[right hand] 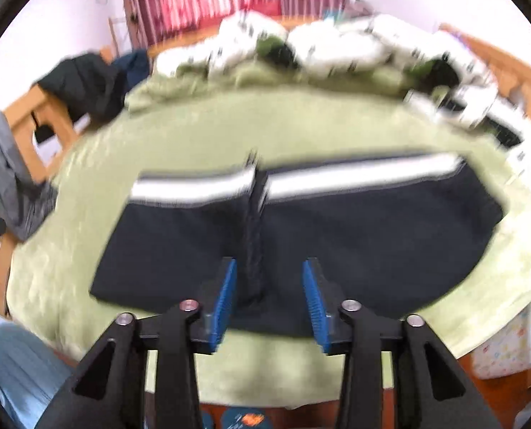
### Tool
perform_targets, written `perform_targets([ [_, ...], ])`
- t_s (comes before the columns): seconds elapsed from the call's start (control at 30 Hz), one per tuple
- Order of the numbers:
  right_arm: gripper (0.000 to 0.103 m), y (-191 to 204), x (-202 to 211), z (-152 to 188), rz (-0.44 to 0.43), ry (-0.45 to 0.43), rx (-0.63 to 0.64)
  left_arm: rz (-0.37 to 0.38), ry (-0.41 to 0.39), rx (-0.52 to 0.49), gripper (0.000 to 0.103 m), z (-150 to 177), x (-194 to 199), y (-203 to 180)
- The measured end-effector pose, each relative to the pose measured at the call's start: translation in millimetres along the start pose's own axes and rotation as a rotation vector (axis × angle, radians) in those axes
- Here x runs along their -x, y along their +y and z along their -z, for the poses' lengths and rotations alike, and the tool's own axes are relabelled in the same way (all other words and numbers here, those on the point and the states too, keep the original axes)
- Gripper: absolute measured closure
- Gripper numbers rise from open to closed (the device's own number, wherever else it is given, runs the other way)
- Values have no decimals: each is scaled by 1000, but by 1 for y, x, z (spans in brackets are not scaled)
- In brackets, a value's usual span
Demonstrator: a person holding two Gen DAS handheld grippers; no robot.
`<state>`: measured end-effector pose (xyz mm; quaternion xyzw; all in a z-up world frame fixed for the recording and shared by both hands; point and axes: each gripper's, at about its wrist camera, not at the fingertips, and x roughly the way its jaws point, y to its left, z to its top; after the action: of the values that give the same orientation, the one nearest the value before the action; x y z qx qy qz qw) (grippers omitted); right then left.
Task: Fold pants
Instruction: 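Release the pants and withdraw both tools from the folded bundle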
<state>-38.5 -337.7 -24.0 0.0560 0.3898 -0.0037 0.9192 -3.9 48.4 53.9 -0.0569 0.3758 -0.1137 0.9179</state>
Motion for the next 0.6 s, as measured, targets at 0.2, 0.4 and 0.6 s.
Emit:
perform_targets([
  [0.2, 44, -55, 73, -55, 107, -141, 25, -36, -46, -26, 35, -22, -6, -1],
  [0.4, 24, -135, 57, -52, 138, -115, -82, 43, 43, 113, 30, -5, -72, 29],
  [0.6, 25, -213, -36, 16, 124, 35, -277, 73, 153, 158, 30, 27, -150, 46],
])
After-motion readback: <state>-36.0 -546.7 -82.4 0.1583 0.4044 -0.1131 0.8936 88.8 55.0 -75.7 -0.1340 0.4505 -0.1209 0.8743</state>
